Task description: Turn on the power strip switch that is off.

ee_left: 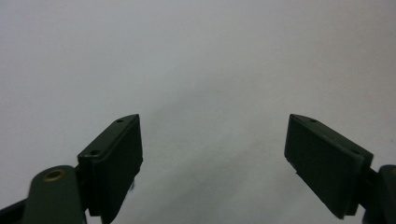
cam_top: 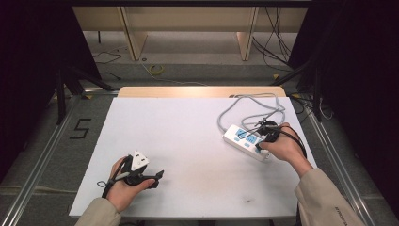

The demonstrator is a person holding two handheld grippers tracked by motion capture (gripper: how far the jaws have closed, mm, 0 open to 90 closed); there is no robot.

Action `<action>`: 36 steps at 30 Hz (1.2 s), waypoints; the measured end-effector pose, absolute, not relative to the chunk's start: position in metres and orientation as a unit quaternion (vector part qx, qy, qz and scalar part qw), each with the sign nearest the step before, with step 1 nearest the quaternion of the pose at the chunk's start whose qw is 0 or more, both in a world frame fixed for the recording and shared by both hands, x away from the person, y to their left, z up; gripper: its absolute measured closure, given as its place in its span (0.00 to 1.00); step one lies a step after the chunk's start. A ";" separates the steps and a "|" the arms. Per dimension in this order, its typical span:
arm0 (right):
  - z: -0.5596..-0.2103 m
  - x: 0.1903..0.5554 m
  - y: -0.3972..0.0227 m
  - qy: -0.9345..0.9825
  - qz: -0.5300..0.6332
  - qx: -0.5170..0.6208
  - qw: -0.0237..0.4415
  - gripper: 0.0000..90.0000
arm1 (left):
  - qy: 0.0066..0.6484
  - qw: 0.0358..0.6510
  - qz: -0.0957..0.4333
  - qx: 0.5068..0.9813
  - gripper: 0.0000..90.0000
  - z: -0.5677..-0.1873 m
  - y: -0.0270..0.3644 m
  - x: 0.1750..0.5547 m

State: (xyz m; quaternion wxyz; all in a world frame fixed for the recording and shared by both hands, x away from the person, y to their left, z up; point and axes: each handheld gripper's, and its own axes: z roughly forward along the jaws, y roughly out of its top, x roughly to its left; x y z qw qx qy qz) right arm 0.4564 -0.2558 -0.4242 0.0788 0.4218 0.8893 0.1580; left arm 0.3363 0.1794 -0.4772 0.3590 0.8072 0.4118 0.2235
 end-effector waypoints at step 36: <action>-0.427 0.457 -0.252 0.893 0.142 0.421 0.073 1.00 | 0.411 0.358 0.223 0.808 0.21 -0.477 0.179 0.336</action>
